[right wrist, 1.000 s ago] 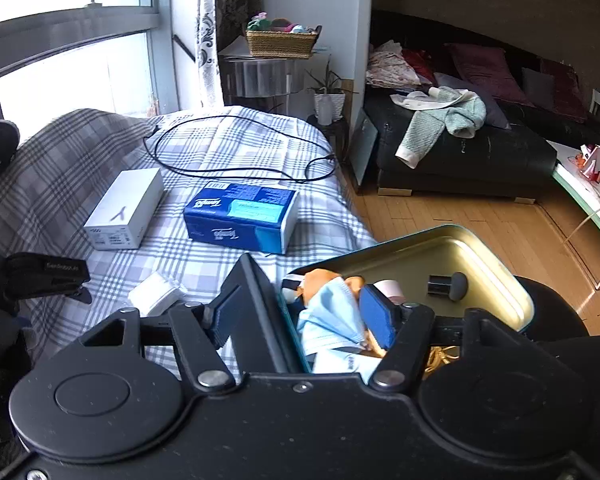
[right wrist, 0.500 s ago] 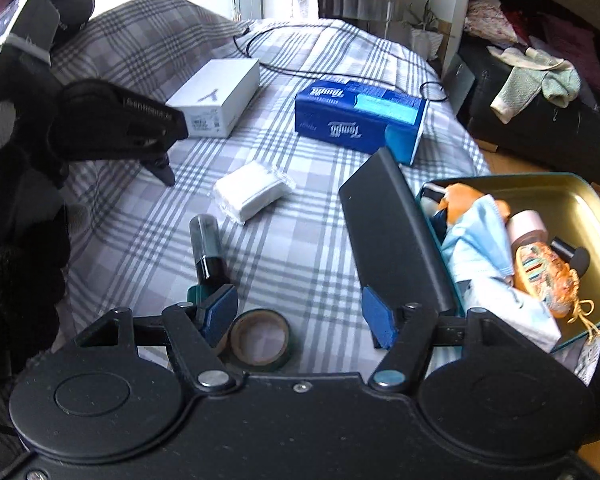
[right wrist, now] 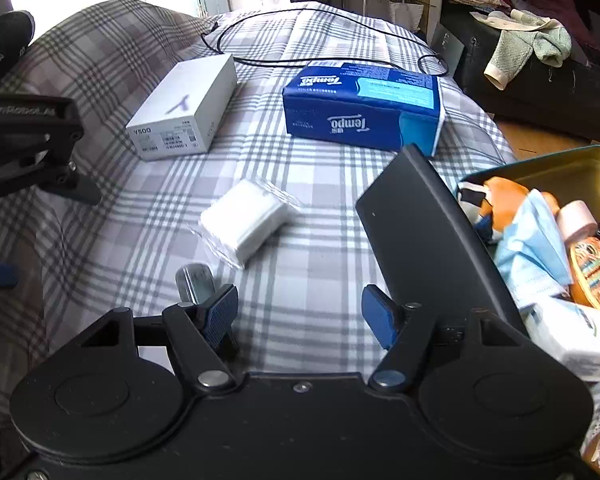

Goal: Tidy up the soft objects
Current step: 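Withdraw the left tool from the tin back over the table, then grasp the bagged cotton pad stack with the right tool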

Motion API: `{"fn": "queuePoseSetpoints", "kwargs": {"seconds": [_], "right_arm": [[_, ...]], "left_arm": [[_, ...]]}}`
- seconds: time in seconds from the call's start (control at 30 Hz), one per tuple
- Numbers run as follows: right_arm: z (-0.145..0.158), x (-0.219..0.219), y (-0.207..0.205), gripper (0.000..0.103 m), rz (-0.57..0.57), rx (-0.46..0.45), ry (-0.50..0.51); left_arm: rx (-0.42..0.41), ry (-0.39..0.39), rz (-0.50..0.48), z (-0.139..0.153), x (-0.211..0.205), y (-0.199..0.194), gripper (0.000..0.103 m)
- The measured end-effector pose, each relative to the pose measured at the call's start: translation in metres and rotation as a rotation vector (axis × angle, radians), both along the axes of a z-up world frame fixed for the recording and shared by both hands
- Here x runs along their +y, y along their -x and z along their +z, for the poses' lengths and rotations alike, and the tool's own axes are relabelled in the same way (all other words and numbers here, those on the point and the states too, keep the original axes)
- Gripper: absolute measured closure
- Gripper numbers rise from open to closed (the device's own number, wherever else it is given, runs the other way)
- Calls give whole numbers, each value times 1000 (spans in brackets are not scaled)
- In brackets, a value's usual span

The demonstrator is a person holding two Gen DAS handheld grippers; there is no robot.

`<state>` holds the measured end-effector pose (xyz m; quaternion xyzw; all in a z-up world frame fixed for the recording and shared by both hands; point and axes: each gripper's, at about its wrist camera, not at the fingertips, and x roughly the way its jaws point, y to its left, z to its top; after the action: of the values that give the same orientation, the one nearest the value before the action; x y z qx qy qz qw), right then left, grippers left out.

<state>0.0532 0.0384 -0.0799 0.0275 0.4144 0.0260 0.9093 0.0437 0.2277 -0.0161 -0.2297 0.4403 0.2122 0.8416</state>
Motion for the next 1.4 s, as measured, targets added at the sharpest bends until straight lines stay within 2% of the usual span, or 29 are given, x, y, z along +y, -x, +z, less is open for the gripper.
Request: {"fn": "queuePoseSetpoints", "kwargs": {"seconds": [0.17, 0.3, 0.5, 0.6, 0.7, 0.83, 0.87, 0.93, 1.0, 1.23, 1.4], "right_arm": [[-4, 19, -26, 38, 26, -57, -9], [-11, 29, -45, 35, 17, -65, -26], [-23, 39, -72, 34, -26, -23, -14], [-28, 41, -78, 29, -35, 5, 7], [-35, 40, -85, 29, -37, 58, 25], [-37, 39, -82, 29, -15, 58, 58], [-37, 39, -81, 30, -3, 58, 65], [-35, 38, -77, 44, 7, 51, 87], [-33, 34, -75, 52, 15, 50, 81], [-21, 10, -62, 54, -11, 86, -2], [-7, -2, -42, 54, -20, 78, -5]], "left_arm": [[-41, -22, 0, 12, 3, 5, 5], [-74, -57, 3, 23, 3, 11, 5], [-95, -73, 7, 30, 6, 15, 4], [-91, -69, 7, 28, 6, 15, 4], [-87, -62, 7, 26, 7, 15, 4], [-81, -61, 0, 25, 6, 14, 4], [-78, -59, -2, 24, 6, 13, 4], [-70, -54, -6, 22, 6, 12, 4], [-65, -51, -5, 21, 6, 13, 4], [-36, -56, -24, 12, 3, 11, 4], [2, -62, -65, 1, -2, 6, 4]]}}
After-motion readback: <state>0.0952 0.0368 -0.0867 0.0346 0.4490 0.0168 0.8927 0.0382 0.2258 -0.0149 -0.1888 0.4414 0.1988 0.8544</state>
